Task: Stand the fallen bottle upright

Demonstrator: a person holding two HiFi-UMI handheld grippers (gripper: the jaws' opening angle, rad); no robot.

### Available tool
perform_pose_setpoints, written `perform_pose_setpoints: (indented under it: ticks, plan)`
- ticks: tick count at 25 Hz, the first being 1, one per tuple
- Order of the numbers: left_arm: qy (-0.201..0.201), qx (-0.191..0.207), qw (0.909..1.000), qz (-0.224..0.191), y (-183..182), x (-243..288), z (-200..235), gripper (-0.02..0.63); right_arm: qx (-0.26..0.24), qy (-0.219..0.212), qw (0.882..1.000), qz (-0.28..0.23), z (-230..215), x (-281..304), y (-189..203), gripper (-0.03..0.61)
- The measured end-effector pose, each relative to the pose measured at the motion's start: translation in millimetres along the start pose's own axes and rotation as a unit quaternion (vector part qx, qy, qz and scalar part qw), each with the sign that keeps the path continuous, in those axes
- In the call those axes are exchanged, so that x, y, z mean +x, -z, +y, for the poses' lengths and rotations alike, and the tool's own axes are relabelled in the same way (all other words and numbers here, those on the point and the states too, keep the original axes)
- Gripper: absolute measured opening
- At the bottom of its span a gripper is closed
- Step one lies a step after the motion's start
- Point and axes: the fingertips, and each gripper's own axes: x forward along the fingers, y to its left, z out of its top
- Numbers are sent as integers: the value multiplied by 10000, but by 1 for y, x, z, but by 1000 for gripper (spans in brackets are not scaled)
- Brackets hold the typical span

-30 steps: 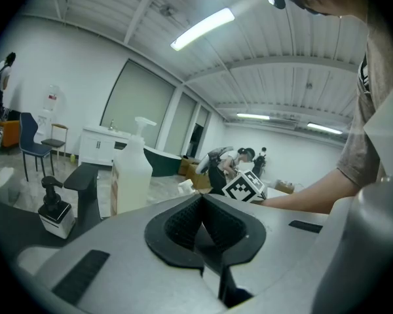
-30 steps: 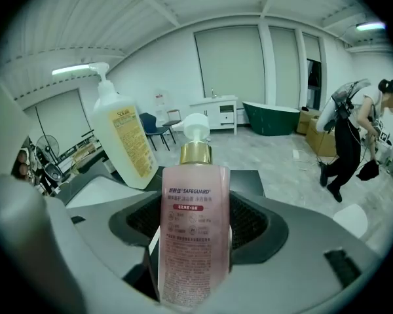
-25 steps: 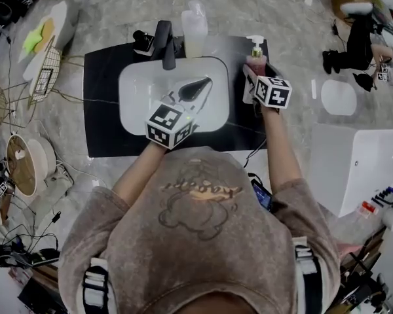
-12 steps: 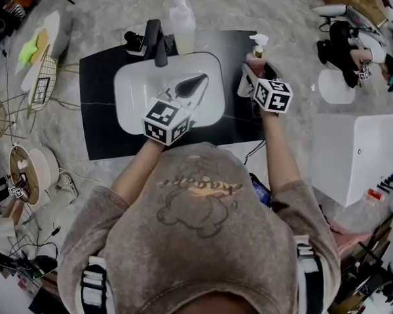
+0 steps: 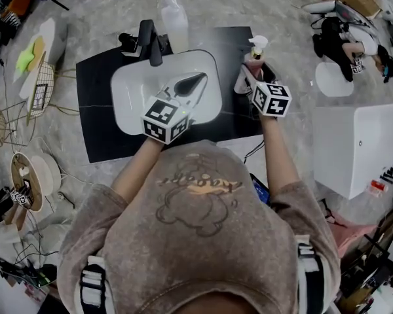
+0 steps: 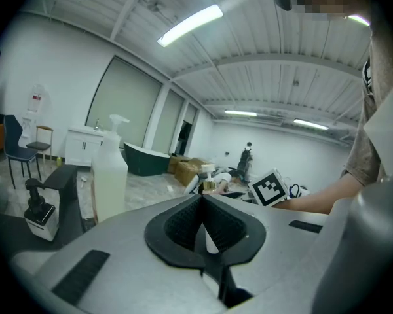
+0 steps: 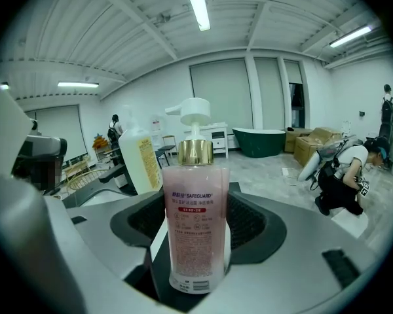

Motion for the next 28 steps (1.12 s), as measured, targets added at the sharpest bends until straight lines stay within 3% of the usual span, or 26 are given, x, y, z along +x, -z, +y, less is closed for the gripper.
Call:
perform_pose_setpoints:
  ticks: [28]
  plan:
    - [191,116,9997,75,6,-1,-21,18,-340,123,9992,-182,15,-48,22,285]
